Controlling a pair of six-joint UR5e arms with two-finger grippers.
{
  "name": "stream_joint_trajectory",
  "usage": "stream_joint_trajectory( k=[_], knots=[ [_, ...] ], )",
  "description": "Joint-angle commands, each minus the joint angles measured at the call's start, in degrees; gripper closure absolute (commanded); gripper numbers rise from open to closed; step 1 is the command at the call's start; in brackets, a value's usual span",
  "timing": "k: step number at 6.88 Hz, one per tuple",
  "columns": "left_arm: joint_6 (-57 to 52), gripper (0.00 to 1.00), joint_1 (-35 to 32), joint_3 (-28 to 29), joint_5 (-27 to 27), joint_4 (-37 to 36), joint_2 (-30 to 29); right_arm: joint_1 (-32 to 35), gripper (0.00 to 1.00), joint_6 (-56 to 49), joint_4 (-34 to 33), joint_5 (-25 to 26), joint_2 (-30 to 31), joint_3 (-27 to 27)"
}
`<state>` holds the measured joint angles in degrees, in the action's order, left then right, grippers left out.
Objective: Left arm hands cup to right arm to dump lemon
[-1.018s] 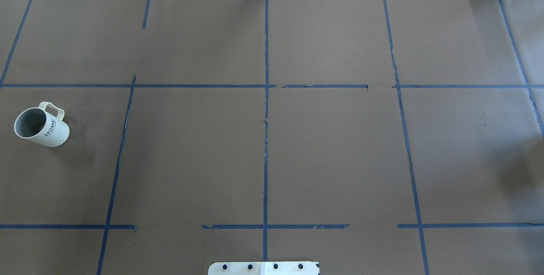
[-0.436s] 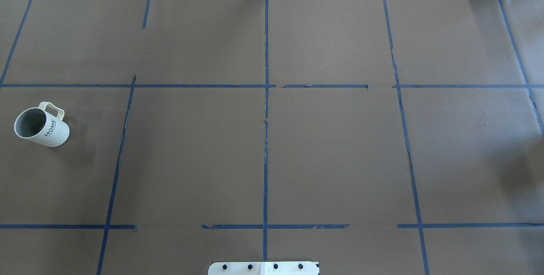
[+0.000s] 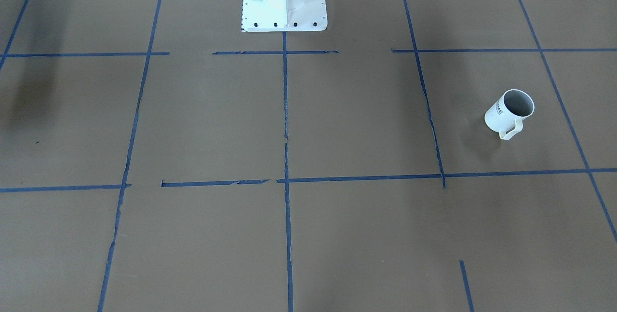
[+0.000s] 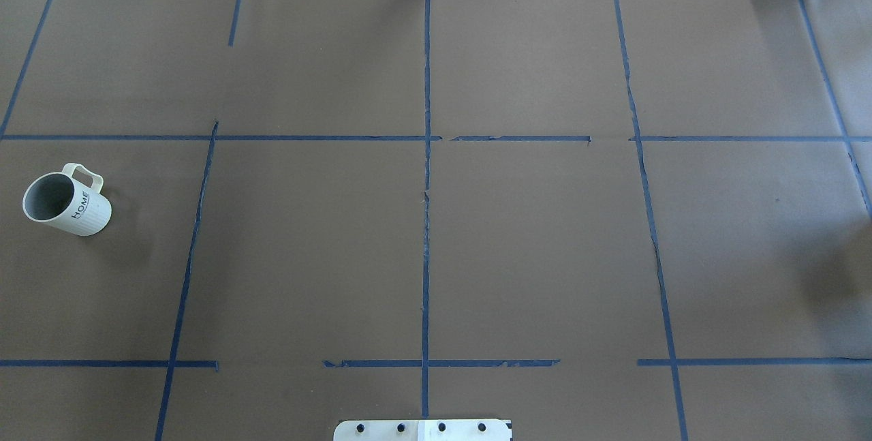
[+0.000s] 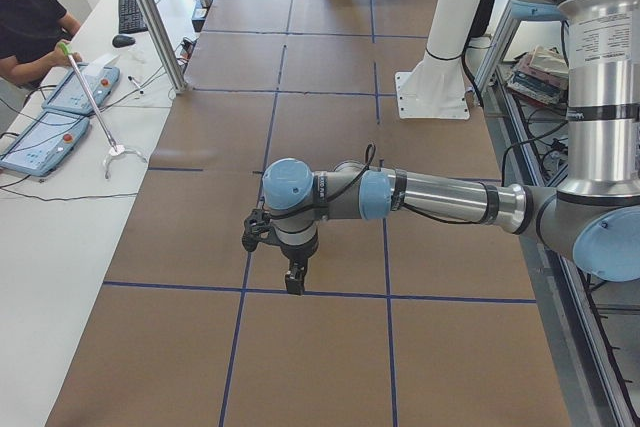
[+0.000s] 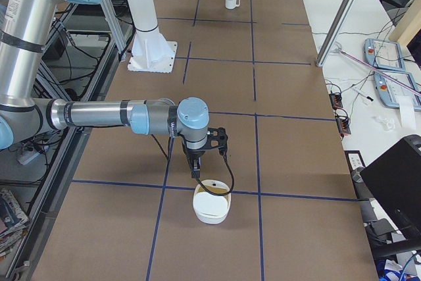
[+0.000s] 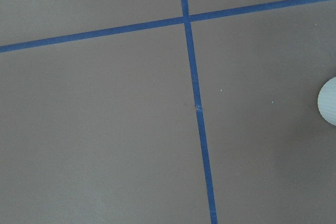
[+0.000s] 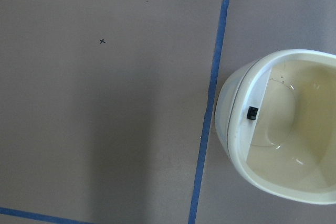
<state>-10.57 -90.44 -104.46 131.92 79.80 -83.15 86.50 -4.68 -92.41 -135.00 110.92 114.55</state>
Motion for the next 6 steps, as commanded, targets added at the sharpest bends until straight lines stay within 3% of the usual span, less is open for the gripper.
stream_joint_trajectory(
  k=[1,3,4,6],
  knots=[
    [0.0,0.00,0.2,-0.6,0.6,0.9,0.1,0.0,0.00,0.0,0.4,-0.4,-0.2,0.0],
    [1.4,0.00,5.7,0.0,1.0,3.6,0.0,0.0,0.00,0.3,1.6,-1.7,-0.2,0.0],
    [7.1,0.00,9.7,0.2,0.8,6.0,0.1,0.0,0.00,0.3,2.3,-1.7,-0.2,0.0],
    [18.7,0.00,10.9,0.2,2.4,11.3,-0.2,0.0,0.00,0.3,2.3,-2.5,-0.2,0.0]
  ],
)
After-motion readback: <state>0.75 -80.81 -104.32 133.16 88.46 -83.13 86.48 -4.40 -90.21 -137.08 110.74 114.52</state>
